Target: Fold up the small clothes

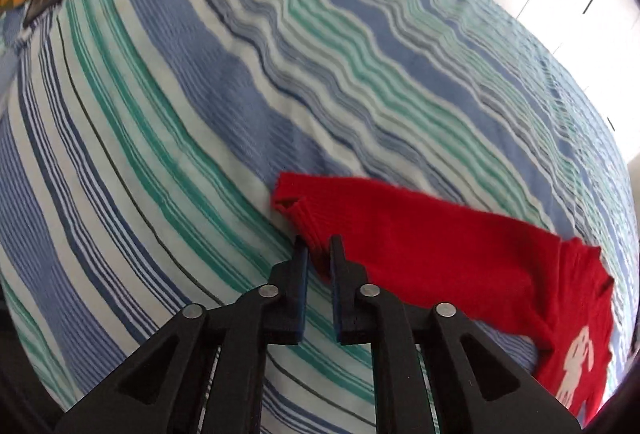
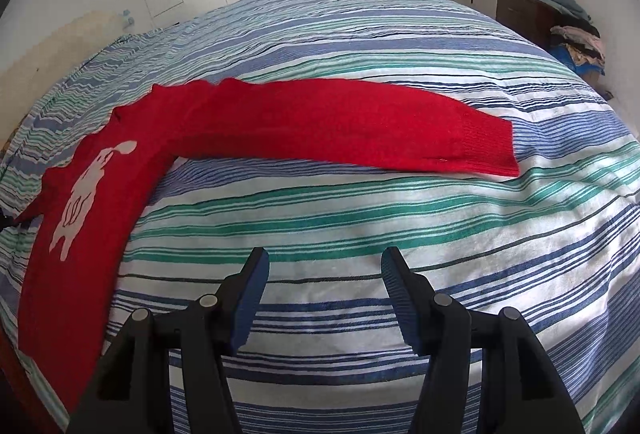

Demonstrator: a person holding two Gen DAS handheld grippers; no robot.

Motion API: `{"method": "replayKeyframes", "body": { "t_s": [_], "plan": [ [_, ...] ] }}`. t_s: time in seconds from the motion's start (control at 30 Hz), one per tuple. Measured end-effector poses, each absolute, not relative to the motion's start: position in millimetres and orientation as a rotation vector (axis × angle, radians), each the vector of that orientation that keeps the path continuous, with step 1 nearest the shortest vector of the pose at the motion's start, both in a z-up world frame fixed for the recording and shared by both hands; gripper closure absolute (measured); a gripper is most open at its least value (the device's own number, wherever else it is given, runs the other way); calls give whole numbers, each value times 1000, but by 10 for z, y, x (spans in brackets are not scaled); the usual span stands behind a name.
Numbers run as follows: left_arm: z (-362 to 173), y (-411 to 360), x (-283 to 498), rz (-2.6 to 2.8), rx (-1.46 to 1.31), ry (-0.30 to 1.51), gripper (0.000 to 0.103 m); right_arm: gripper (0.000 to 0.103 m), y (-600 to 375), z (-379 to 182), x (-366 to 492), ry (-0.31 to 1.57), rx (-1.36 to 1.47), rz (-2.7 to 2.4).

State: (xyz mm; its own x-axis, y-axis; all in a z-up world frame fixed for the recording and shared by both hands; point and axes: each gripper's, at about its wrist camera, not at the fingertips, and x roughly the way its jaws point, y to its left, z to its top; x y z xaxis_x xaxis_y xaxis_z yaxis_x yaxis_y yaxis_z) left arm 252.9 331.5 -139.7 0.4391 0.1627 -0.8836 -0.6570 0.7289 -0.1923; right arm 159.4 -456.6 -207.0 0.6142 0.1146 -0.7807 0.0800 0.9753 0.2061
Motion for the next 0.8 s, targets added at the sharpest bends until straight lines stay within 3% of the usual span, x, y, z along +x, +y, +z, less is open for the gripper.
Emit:
{"method": "replayKeyframes", "body": {
  "t_s": [0.03, 0.1, 0.17, 0.23, 0.27, 0.3, 0.37, 0.53, 0.73, 0.8],
  "plan": [
    [-1435, 3351, 2517, 539, -598, 995, 85, 44, -4526, -2114, 1606, 927, 217, 17],
    [-1482, 3414, 2496, 532, -651, 977, 51, 44, -4475, -2182, 1628, 948, 197, 8],
    [-1500, 3451, 2457, 541, -668, 952, 44, 44, -4448, -2214, 1645, 955, 179, 2],
    [-1546, 3510, 2471, 531, -684, 948, 46, 44, -4436, -2226, 1650, 958, 175, -3],
    [-1572, 3520, 2473, 522, -695, 945, 57, 44, -4427, -2238, 1654, 959, 170, -5],
    [-1595, 3526, 2496, 510, -706, 941, 76, 44, -4416, -2251, 1661, 961, 163, -8],
    [-1601, 3520, 2529, 480, -722, 941, 97, 44, -4388, -2263, 1664, 963, 146, -13],
    [-1292, 3659, 2454, 694, -518, 888, 99, 42, -4366, -2292, 1680, 963, 131, -15],
    [-1525, 3798, 2484, 736, -463, 996, 98, 40, -4351, -2339, 1718, 962, 127, -15],
    [-1608, 3734, 2559, 733, -409, 1059, 89, 40, -4353, -2345, 1732, 961, 128, -15]
  ]
}}
